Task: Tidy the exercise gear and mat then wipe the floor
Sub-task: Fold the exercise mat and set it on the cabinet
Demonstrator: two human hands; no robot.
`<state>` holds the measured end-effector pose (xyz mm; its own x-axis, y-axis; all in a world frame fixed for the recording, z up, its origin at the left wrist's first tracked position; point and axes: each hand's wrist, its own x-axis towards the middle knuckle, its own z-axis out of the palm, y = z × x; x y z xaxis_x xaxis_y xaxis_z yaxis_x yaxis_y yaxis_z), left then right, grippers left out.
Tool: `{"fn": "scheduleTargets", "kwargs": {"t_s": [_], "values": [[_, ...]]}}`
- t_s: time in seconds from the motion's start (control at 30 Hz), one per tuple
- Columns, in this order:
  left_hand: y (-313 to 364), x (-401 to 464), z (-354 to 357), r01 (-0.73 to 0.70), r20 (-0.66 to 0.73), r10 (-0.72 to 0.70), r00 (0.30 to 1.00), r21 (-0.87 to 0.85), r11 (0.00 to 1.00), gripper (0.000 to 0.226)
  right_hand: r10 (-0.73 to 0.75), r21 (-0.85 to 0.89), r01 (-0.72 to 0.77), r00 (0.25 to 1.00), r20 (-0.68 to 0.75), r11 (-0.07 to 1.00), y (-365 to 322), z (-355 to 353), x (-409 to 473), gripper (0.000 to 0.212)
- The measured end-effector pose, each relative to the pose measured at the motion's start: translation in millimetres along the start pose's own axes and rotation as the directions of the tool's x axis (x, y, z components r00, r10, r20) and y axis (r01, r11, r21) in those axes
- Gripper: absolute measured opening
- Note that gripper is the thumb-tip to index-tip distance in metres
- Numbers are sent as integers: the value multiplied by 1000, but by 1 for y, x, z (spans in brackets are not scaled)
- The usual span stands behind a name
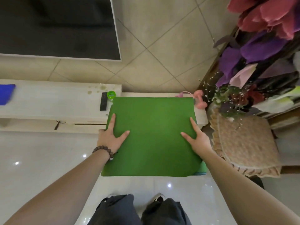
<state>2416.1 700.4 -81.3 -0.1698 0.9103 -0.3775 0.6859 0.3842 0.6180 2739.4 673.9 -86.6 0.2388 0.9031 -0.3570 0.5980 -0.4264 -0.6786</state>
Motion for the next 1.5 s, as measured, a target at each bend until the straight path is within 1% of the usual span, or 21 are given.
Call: {"fn": "scheduleTargets", "kwargs": {"t_s": [0.13, 0.27, 0.47, 0.6, 0.73, 0.83, 0.97, 1.03, 1.1, 1.13, 1.2, 1.23, 1.27, 1.3, 1.37, 1.5], "values": [[3, 33, 5, 34, 3, -34, 999, -14, 999, 91, 31, 8, -32, 999, 42, 999, -2, 10, 39, 78], [-4, 85, 7, 70, 23, -70, 997, -13, 997, 92, 42, -2, -42, 996, 76, 999, -13, 33, 88, 79], [-15, 178, 20, 72, 144, -67, 987, -29, 997, 89, 105, -57, -101, 992, 69, 993, -21, 60, 168, 80], [-12, 238, 39, 58, 193, -62, 979, 27, 998, 92, 122, -52, -117, 987, 106, 992, -12, 76, 224, 83], [-18, 305, 75, 33, 176, -49, 983, 92, 995, 92, 116, 21, -122, 977, 180, 992, 16, 100, 286, 87], [-28, 351, 117, 47, 165, -63, 984, 100, 994, 92, 120, 29, -126, 979, 166, 992, 42, 119, 343, 85], [-37, 407, 172, 44, 72, -50, 996, 79, 996, 91, 23, 34, -28, 990, 137, 999, 73, 141, 417, 85], [-42, 434, 195, 46, 60, -52, 997, 94, 995, 91, -13, 29, 10, 993, 116, 1000, 86, 151, 452, 85], [-51, 459, 218, 62, 100, -77, 992, 146, 987, 96, -38, -11, 39, 993, 114, 999, 100, 166, 481, 89], [-57, 467, 230, 65, 153, -96, 984, 195, 979, 102, -33, -47, 41, 989, 145, 998, 109, 174, 492, 94], [-72, 473, 251, 47, 315, -151, 937, 313, 949, 118, 31, -185, 18, 966, 256, 983, 125, 194, 501, 100], [-80, 471, 260, 30, 385, -178, 906, 360, 933, 126, 77, -271, 5, 954, 291, 963, 132, 203, 499, 101], [-86, 468, 268, 14, 427, -195, 883, 391, 920, 134, 109, -338, -4, 950, 292, 941, 138, 211, 497, 100], [-91, 464, 273, 6, 438, -203, 876, 411, 912, 140, 115, -373, -7, 956, 268, 928, 141, 216, 494, 99], [-96, 457, 279, -18, 414, -182, 892, 435, 900, 146, 92, -372, -4, 972, 218, 928, 145, 219, 489, 99], [-104, 447, 285, -79, 384, -138, 913, 498, 863, 150, 126, -326, -43, 963, 238, 944, 152, 218, 478, 110]]}}
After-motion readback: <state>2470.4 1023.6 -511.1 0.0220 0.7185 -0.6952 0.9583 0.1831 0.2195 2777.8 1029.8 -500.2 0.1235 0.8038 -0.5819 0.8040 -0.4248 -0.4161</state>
